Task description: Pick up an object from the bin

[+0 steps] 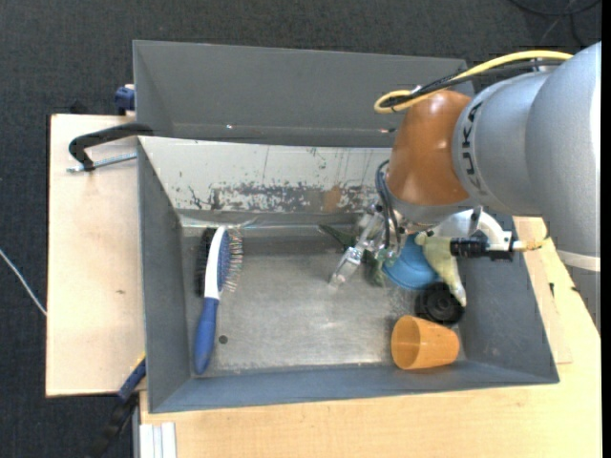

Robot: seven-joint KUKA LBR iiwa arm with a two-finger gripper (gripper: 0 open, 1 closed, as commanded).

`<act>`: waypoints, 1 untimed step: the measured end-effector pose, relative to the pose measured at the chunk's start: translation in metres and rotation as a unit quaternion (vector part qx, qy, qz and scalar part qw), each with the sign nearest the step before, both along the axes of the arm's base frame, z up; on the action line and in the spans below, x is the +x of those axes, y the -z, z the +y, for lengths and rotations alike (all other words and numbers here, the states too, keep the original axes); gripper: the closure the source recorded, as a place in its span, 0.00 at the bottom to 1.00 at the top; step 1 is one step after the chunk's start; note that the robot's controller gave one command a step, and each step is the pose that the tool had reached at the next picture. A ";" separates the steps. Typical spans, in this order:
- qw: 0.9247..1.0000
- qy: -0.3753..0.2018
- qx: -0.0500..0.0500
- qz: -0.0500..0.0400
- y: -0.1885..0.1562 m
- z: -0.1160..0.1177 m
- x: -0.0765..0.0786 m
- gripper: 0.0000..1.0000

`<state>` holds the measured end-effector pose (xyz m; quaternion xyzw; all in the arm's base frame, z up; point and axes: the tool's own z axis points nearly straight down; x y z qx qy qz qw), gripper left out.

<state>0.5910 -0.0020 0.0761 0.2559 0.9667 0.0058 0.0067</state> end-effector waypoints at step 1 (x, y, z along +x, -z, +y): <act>1.000 -0.002 -0.003 0.003 -0.003 0.002 0.003 0.00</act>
Offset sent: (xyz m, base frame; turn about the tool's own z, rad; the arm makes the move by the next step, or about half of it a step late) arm 0.0000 0.0000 0.0000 -0.0001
